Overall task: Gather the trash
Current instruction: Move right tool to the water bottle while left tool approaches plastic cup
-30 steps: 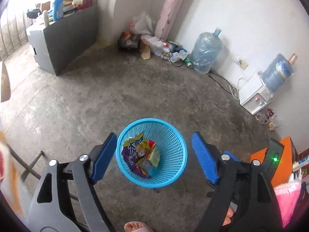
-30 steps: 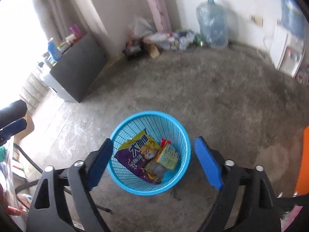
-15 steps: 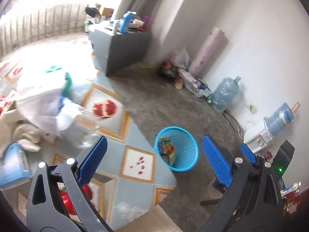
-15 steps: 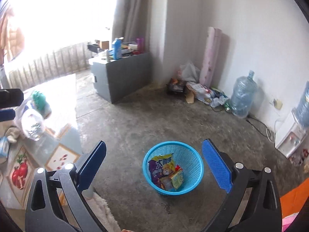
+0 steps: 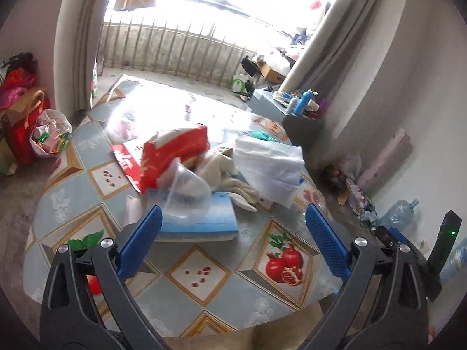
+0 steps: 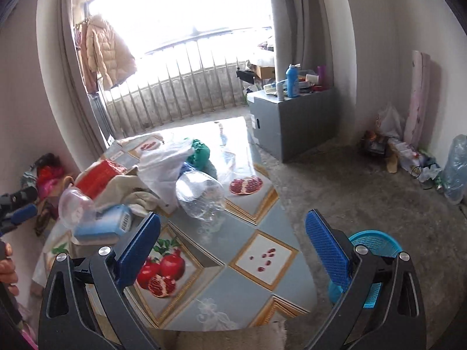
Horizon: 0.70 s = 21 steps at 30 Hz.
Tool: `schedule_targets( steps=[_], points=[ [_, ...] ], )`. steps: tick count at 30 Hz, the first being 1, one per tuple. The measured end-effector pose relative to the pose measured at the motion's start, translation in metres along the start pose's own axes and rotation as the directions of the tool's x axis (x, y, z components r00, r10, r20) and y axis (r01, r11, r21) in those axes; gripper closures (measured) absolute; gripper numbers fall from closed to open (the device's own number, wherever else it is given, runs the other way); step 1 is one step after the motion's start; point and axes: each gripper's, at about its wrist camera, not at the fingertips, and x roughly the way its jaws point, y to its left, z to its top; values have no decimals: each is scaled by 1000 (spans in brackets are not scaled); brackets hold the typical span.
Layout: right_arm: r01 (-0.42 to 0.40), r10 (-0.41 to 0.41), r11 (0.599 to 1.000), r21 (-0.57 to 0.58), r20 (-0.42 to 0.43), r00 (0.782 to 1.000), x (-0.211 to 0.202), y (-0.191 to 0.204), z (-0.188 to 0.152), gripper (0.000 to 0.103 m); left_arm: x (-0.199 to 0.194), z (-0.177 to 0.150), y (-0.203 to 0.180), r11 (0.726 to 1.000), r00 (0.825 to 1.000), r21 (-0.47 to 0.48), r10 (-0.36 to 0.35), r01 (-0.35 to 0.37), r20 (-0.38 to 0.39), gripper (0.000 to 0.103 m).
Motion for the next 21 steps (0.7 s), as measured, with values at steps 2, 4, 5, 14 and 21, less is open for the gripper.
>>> schedule_targets(
  steps=[2, 4, 5, 14, 21],
  points=[
    [-37, 37, 999, 23, -7, 999, 5, 5, 3, 6, 0, 4, 7, 999, 999, 41, 26, -27, 40, 9],
    [-63, 64, 997, 43, -12, 998, 11, 7, 8, 6, -2, 4, 12, 995, 996, 91, 44, -51, 84, 9],
    [-76, 77, 996, 52, -14, 997, 15, 2, 7, 6, -2, 3, 14, 992, 994, 111, 44, -55, 100, 9],
    [-263, 274, 954, 145, -66, 959, 54, 3, 24, 10, 24, 4, 26, 991, 995, 130, 15, -28, 101, 9],
    [-355, 385, 911, 211, -125, 914, 103, 12, 42, 18, 47, -2, 35, 990, 998, 139, -5, -3, 56, 22]
  ],
)
